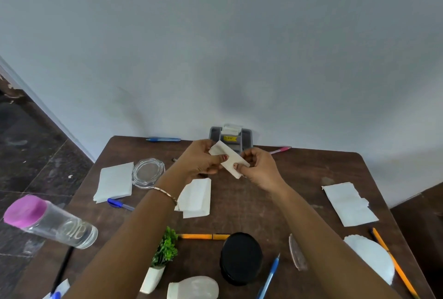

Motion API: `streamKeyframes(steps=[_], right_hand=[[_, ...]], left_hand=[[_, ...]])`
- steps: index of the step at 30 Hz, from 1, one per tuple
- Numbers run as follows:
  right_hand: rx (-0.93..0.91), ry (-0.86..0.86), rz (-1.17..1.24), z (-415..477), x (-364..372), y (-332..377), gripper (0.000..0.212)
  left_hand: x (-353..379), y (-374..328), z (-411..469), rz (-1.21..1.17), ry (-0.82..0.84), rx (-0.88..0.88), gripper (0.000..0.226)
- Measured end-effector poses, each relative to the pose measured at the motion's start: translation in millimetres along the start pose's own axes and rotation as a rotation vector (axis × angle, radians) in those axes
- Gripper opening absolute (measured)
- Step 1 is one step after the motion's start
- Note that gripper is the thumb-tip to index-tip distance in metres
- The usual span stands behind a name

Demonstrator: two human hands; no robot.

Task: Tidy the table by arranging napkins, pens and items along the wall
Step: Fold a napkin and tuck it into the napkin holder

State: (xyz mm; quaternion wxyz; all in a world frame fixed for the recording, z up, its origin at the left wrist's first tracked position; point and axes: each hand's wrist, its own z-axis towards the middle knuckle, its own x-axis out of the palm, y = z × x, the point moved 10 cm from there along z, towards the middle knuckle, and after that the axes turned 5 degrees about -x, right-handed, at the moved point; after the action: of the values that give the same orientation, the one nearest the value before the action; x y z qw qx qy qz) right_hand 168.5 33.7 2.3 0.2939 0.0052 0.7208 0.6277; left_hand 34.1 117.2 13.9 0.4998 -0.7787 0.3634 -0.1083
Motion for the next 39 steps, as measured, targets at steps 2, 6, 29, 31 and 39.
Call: streamKeyframes(steps=[2, 6, 29, 31, 39], right_hand=[[0.0, -0.036, -0.033, 19.0, -5.2, 0.6, 0.024], [-0.002, -0.091, -0.132, 56.4, -12.4, -6.4, 0.019], [-0.318, 0.033, -0.645, 119.0, 10.0, -14.2, 0.033], [-0.308, 0.029, -0.631, 117.8, 9.5, -16.6, 0.031], [-0.319, -0.012, -0.625, 108.5, 8.9, -25.6, 0.026]], left_hand=[[-8.6, -16.8, 14.1, 0.1, -0.065, 0.058, 0.035], [-29.6, -53.8, 41.8, 0.322, -0.26, 0.24, 0.04], [-62.4, -58.3, 122.4, 0.57, -0.481, 0.232, 0.014], [-59.3, -55.2, 125.1, 0.552, -0.494, 0.219, 0.012], [-49.0, -34.8, 130.6, 0.514, -0.513, 0.229, 0.047]])
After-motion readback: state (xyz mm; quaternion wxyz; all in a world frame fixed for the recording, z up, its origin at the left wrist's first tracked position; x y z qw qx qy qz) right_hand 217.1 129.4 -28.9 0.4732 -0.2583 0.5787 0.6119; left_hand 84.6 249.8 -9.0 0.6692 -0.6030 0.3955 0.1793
